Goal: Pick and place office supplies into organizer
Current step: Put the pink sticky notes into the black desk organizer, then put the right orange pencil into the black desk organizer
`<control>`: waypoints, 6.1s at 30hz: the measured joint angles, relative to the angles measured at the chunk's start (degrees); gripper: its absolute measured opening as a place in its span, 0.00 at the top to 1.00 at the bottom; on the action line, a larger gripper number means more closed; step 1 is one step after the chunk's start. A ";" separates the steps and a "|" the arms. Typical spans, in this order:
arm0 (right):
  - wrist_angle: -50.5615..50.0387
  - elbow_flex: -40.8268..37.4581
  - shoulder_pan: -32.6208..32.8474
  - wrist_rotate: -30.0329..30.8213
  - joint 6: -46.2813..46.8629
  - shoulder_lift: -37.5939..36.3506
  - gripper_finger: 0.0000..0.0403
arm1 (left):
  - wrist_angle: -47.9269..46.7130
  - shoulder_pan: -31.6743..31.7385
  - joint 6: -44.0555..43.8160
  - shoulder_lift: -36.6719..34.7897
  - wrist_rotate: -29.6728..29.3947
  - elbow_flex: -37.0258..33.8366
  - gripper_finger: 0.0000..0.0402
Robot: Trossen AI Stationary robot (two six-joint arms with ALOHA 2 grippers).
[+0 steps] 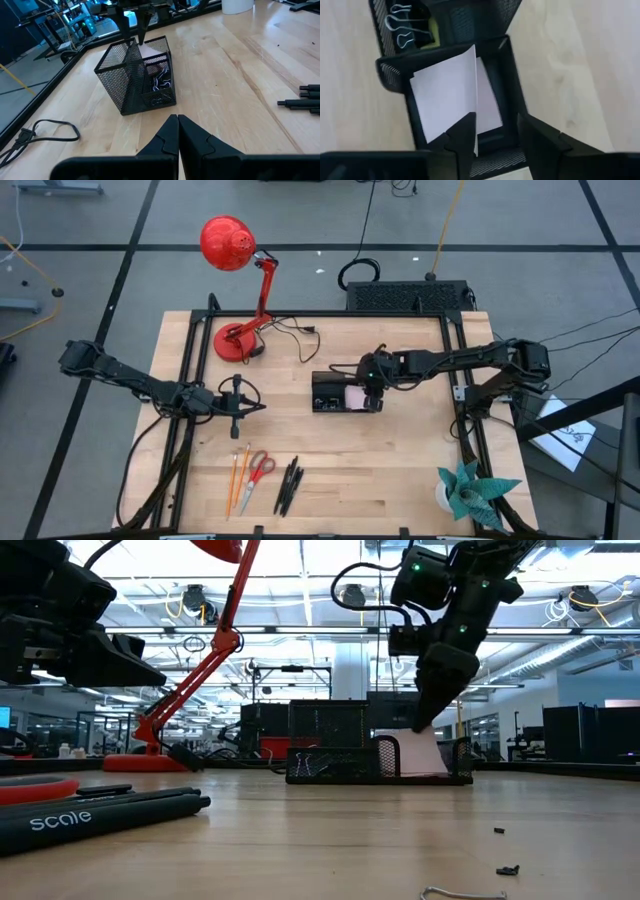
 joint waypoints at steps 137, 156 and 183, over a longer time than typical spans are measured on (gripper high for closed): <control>46.78 -49.18 11.57 1.30 -6.03 -67.69 0.99 | -68.77 -23.73 -100.27 41.16 4.61 45.44 0.58; 45.86 -49.18 11.57 1.36 -4.08 -67.52 0.99 | -65.61 -23.63 -102.61 45.64 8.57 45.44 0.52; 46.21 -49.18 11.55 1.38 -4.48 -67.49 0.99 | -63.18 -22.44 -100.29 51.60 13.03 45.40 0.53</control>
